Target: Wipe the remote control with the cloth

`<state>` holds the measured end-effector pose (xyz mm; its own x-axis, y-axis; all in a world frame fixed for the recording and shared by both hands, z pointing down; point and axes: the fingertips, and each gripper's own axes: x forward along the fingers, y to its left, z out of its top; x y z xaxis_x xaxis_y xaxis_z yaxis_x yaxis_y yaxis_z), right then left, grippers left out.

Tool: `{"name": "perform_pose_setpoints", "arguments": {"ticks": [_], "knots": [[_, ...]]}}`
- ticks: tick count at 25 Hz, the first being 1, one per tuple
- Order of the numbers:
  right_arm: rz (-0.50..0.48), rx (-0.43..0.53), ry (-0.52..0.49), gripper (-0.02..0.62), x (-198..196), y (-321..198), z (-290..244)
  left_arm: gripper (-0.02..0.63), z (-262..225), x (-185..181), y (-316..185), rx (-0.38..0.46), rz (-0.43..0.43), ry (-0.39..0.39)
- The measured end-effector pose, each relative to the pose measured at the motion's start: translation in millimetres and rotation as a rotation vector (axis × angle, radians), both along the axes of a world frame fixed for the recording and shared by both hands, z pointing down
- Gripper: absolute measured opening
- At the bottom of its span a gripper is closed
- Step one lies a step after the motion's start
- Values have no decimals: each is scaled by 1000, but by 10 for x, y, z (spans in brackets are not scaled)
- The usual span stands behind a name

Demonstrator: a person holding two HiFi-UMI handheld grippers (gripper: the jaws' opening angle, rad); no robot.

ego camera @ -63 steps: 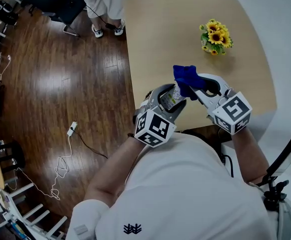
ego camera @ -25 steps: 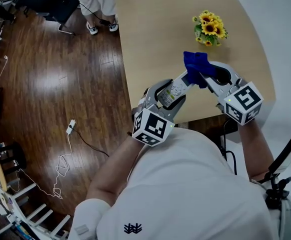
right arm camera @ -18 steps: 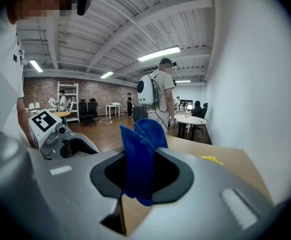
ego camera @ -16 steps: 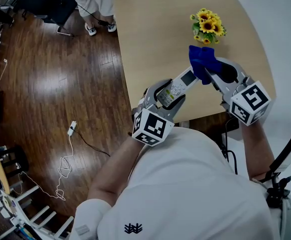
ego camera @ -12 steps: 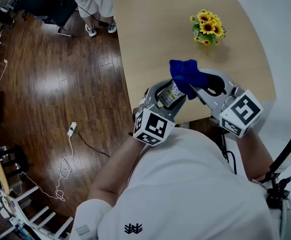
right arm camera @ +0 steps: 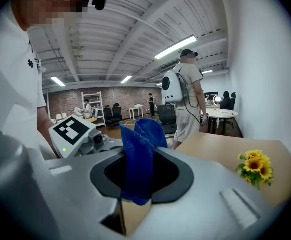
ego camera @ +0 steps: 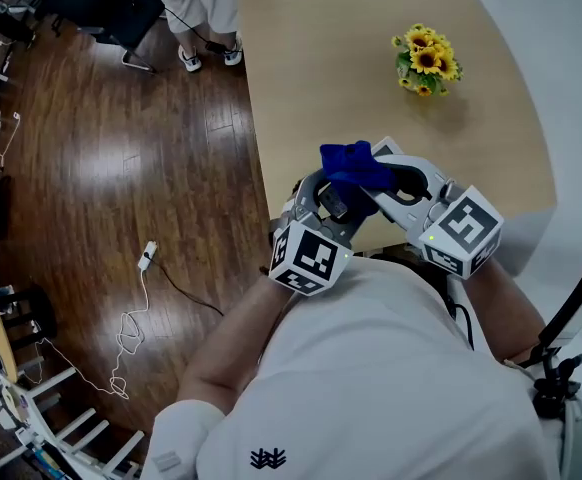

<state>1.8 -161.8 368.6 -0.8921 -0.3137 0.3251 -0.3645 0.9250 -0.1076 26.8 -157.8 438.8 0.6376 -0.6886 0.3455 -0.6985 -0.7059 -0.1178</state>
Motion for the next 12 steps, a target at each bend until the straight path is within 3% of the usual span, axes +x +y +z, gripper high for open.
{"name": "perform_pose_setpoints", "arguments": {"ticks": [12], "knots": [[234, 41, 80, 83, 902, -782, 22, 275, 9, 72, -45, -12, -1, -4]]}}
